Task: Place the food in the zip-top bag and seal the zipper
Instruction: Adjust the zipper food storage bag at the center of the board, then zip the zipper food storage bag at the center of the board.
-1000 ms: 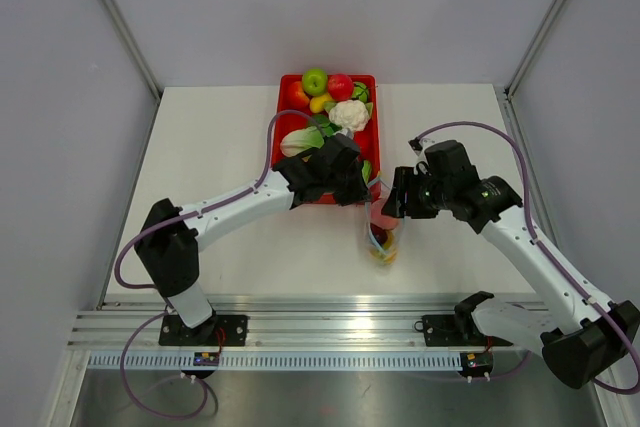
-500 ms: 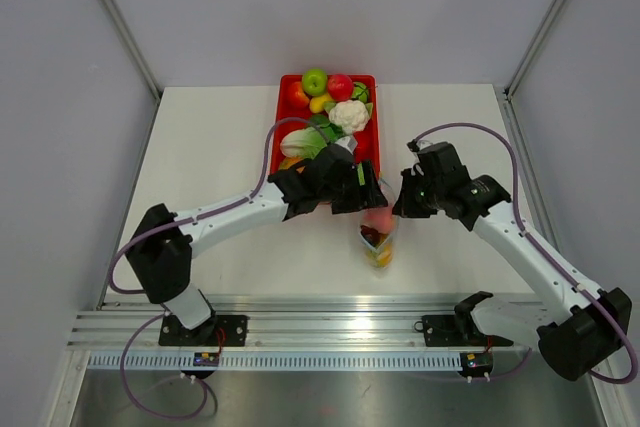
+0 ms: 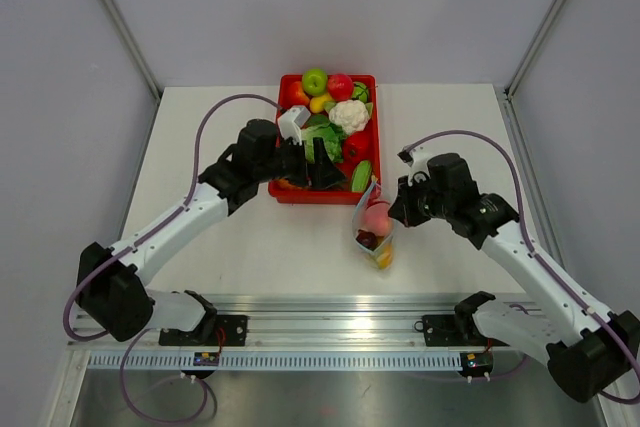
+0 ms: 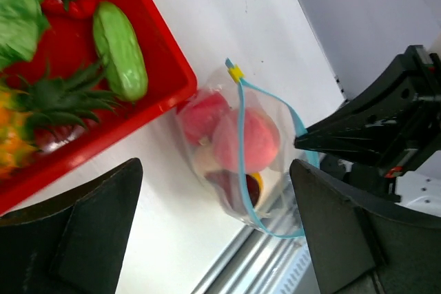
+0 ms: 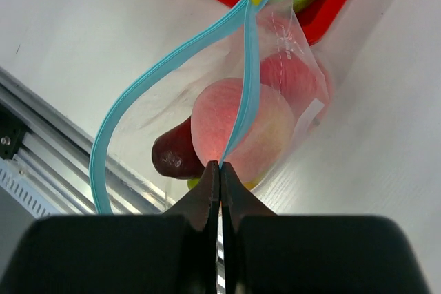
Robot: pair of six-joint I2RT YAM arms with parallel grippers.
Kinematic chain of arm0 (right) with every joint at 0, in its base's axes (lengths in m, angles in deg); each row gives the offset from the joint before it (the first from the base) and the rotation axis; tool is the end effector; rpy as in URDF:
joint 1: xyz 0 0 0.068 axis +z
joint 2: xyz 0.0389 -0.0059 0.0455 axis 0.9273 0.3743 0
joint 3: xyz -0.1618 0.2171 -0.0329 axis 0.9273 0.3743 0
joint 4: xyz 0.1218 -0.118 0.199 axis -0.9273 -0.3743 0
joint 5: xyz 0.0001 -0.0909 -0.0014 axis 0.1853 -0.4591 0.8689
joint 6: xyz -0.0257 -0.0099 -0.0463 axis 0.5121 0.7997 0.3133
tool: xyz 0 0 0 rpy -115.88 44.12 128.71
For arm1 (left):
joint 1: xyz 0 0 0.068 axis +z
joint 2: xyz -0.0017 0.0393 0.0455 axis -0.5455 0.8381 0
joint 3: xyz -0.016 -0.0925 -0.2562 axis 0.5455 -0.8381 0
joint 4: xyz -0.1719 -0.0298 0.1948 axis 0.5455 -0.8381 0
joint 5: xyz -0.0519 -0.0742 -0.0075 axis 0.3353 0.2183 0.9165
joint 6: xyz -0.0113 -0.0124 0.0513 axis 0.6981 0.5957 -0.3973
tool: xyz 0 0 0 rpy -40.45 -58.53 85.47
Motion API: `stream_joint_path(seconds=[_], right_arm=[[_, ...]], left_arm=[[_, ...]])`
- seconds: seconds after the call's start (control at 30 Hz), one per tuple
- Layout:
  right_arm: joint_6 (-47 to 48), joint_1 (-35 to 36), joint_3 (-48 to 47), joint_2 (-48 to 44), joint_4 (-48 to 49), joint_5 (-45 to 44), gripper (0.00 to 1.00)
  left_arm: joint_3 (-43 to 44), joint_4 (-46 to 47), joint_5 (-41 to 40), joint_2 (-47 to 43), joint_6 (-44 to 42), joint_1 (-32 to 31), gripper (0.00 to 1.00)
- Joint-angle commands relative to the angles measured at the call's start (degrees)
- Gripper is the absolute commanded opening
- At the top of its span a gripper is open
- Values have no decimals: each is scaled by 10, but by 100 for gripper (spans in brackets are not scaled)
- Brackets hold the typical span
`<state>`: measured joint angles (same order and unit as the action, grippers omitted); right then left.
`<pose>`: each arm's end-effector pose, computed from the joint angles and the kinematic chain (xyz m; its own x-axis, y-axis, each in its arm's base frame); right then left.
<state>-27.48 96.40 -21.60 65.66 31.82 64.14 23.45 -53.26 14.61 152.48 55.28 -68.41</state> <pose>0.1833 0.1083 0.3013 -0.6714 -0.2006 -0.7135 -0.5214 0.8120 0.2623 0.2428 -0.1882 0.3253 -0.7174 -0.0731 -0.6928 0.5124 0.6184 -0.5959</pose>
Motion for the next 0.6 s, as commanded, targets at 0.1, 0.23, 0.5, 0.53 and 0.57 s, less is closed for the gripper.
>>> stream_joint_path(seconds=[0.1, 0.23, 0.5, 0.53, 0.57], right_arm=[[102, 3, 41, -90, 70, 104, 0], [114, 2, 29, -107, 44, 133, 0], [158, 2, 8, -89, 12, 237, 0], [165, 2, 6, -88, 11, 247, 0], [169, 2, 0, -81, 9, 253, 0]], left_arm=[[-31, 51, 94, 2, -132, -1, 89], [-44, 71, 142, 11, -190, -1, 86], [-137, 138, 205, -78, -384, 0, 84], [-154, 161, 220, -103, -398, 0, 83], [-177, 167, 249, -116, -426, 1, 84]])
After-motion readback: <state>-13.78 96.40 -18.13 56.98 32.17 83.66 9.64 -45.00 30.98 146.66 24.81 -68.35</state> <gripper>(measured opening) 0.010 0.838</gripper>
